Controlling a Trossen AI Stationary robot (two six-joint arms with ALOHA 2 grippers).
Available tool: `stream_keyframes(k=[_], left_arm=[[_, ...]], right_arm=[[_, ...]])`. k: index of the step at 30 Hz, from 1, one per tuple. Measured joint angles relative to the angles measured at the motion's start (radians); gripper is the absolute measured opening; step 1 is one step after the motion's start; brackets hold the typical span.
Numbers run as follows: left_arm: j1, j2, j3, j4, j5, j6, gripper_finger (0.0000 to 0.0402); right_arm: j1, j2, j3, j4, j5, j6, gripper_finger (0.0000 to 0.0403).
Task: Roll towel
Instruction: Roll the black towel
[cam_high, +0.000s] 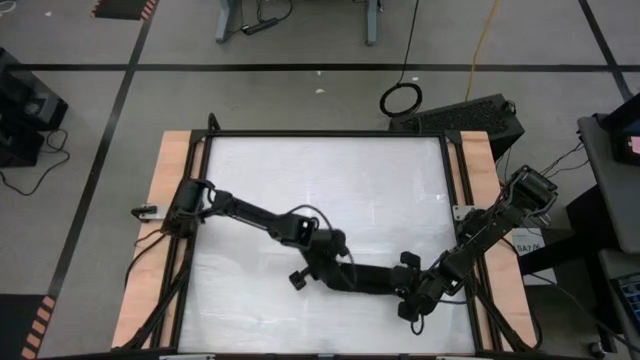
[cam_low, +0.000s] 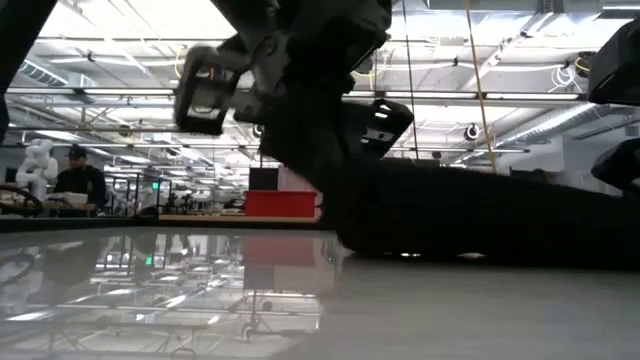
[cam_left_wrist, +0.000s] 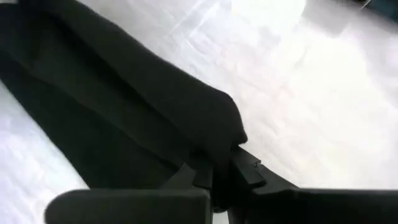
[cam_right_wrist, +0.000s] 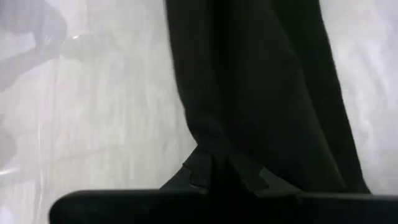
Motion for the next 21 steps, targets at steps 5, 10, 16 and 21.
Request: stream_keyframes(k=[5, 10, 16, 21], left_arm=[[0.038, 0.006, 0.01, 0.0, 0.137, -0.115, 0.0014], [0.067, 0.062, 0.011, -0.002, 0.163, -0.258, 0.0014], [0.088, 0.126, 0.009, 0.003, 0.298, -0.373, 0.0014], [0.097, 0.128, 0.009, 0.067, 0.306, -0.459, 0.0014]], right_arm=[[-0.001, -0.001, 0.002, 0.002, -0.054, -0.055, 0.0012], [-0.001, -0.018, 0.011, -0.05, -0.071, -0.08, 0.0037], [0.002, -0.066, 0.08, -0.232, -0.097, -0.125, 0.0109], [0.035, -0.088, 0.195, -0.38, 0.029, -0.21, 0.0147]])
